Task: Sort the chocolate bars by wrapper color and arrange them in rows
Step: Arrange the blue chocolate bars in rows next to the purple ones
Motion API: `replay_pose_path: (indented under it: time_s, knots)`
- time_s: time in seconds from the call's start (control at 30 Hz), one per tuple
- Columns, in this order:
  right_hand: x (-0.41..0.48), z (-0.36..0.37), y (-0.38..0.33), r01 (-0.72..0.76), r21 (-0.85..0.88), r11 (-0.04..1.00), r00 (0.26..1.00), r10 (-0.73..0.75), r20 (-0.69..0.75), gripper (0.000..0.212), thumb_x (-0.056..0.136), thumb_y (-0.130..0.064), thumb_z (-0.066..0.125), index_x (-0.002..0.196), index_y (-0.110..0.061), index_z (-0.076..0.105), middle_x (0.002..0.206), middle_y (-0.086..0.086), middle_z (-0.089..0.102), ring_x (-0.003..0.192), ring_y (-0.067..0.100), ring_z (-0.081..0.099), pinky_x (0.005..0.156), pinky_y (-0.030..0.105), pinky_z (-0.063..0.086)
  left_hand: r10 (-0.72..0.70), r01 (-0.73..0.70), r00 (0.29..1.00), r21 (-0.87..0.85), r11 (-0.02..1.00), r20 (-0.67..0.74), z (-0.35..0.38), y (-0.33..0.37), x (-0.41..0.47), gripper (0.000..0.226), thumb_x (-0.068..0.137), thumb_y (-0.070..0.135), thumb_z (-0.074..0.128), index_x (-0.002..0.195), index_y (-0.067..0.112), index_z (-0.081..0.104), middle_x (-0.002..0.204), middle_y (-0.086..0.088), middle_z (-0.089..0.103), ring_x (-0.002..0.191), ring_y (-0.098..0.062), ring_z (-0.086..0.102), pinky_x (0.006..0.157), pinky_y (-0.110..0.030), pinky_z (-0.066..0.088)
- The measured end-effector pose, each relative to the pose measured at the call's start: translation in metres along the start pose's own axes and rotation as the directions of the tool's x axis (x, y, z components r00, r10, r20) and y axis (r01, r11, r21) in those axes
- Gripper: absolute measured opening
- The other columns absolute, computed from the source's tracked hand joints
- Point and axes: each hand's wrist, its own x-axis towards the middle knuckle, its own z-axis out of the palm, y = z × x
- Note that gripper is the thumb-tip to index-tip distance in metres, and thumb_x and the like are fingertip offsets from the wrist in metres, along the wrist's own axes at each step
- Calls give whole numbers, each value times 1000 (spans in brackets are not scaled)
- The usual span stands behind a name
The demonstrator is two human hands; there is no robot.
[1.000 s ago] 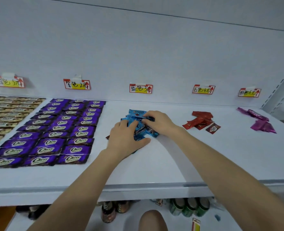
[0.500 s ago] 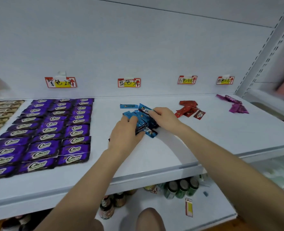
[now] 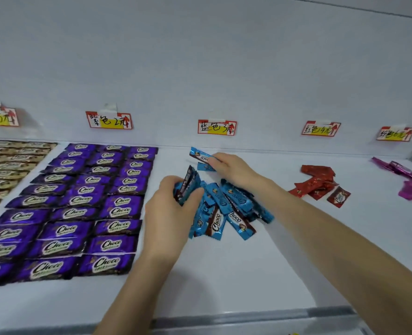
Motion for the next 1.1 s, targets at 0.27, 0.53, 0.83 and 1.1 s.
replay_pose_path:
  time_s: [0.27,0.53,0.83,1.1]
  knots:
    - [-41,3,-3,96,-18,995,989,-94,111,37,99,-31,36,122,-11,57,128,5,57,114,20,52,96,33,38,0,-12,997,-148,989,-80,0,3,2,26,85,29,67,105,16,56,90,6,63,82,-11,65,65,-33,56]
    - [-104,-30,-25,16,268,963,988,26,-154,25,95,-21,48,95,-3,66,94,12,66,83,17,60,76,25,44,-70,82,996,-363,928,47,2,17,-15,10,86,22,67,88,19,58,89,-6,66,80,-21,69,71,-43,58]
    - [-170,-55,-60,-37,805,592,971,213,-111,7,91,-7,53,92,-6,60,76,10,64,55,10,59,53,19,50,-92,254,956,-623,740,280,-14,48,-51,6,88,18,63,88,14,58,78,-7,67,59,-15,68,52,-27,57]
    - [-164,-55,-63,-63,730,681,984,163,-67,15,89,-1,55,98,-12,60,85,10,61,67,12,61,66,20,53,-61,205,965,-593,778,254,-20,53,-54,8,88,21,64,86,16,58,77,-4,67,56,-11,68,50,-24,56]
